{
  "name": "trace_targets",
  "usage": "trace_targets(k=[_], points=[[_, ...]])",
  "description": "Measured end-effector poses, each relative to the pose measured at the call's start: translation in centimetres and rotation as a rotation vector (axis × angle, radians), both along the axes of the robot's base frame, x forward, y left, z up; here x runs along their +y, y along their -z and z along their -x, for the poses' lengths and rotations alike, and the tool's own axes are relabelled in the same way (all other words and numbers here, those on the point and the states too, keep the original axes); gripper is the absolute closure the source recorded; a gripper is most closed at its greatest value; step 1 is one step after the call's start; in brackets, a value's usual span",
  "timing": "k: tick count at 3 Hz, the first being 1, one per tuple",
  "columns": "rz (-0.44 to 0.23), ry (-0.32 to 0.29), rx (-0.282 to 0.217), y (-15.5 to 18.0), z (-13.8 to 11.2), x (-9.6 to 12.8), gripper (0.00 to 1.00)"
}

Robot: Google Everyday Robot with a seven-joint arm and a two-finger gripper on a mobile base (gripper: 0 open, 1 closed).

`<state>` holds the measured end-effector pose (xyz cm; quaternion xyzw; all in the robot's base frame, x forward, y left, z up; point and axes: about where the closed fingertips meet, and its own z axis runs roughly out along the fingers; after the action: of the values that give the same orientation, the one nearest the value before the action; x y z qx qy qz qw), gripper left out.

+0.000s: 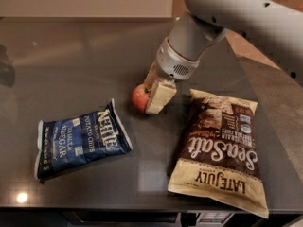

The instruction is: Move apple near blue chip bag

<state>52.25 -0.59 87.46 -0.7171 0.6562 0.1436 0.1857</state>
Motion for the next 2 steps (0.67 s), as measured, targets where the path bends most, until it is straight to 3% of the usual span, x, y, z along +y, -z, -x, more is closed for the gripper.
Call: trace_targets(k=[1,2], points=[[-0.003,-0.022,-0.007,0.2,0.92,0.77,0.84],[-0.008,-0.038,-0.009,0.47,1.56,1.41,0.6]])
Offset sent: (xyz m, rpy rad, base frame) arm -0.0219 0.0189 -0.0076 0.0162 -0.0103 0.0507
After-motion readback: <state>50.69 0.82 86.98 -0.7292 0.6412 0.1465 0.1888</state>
